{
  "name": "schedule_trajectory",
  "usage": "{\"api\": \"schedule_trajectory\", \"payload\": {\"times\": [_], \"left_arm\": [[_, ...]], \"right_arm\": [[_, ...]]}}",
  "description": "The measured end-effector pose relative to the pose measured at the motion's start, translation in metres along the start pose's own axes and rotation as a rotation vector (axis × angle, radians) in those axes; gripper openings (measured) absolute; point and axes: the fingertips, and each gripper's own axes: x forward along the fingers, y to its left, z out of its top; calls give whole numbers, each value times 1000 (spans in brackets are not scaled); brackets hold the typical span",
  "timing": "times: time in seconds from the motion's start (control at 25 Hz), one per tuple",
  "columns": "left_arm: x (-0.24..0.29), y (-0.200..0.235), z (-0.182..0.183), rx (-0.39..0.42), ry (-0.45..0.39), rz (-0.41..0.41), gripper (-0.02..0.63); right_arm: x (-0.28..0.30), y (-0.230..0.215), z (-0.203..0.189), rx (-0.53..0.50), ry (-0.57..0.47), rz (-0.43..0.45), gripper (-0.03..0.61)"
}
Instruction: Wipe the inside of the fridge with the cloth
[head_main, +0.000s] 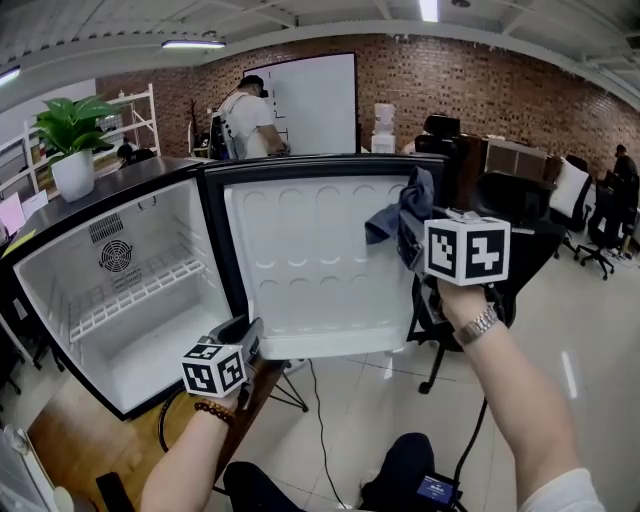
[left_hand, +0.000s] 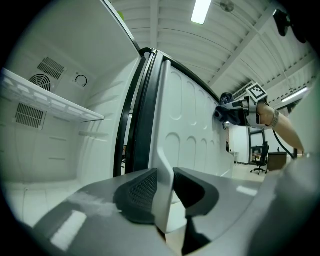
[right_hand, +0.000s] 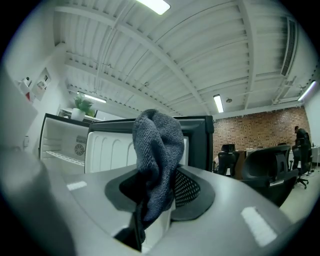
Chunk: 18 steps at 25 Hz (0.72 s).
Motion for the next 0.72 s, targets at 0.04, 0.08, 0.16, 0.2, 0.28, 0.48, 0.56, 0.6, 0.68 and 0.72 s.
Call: {"api": "schedule_trajectory", "payload": {"times": [0.04, 0.08, 0.16, 0.2, 0.28, 0.48, 0.56, 0.6, 0.68, 0.72], "left_arm": [[0, 0, 0, -2, -1, 1, 109], [0, 0, 0, -3, 0, 1, 109], [0, 0, 0, -4, 0, -1, 109], [1, 0, 0, -5, 0, -2, 109], [1, -1, 0, -9, 0, -2, 109], [2, -1, 0, -17, -2, 1, 110], [3, -1, 0, -17, 0, 0, 110], [3, -1, 0, -17, 1, -1, 110], [3, -1, 0, -18, 3, -2, 110], [3, -2, 0, -17, 5, -2, 110]], "right_arm": [[-1, 3, 0, -1, -3, 6, 127], [-1, 8, -1, -4, -6, 18, 127], [-2, 30, -5, -18, -15, 59, 127], [-1, 45, -7, -30, -18, 90, 127], [4, 85, -17, -56, -12, 166, 127], [35, 183, -58, -61, 52, 343, 127], [50, 214, -69, -68, 70, 381, 127], [57, 225, -73, -74, 76, 390, 127], [70, 241, -80, -76, 90, 397, 127], [74, 246, -83, -71, 97, 399, 127]]}}
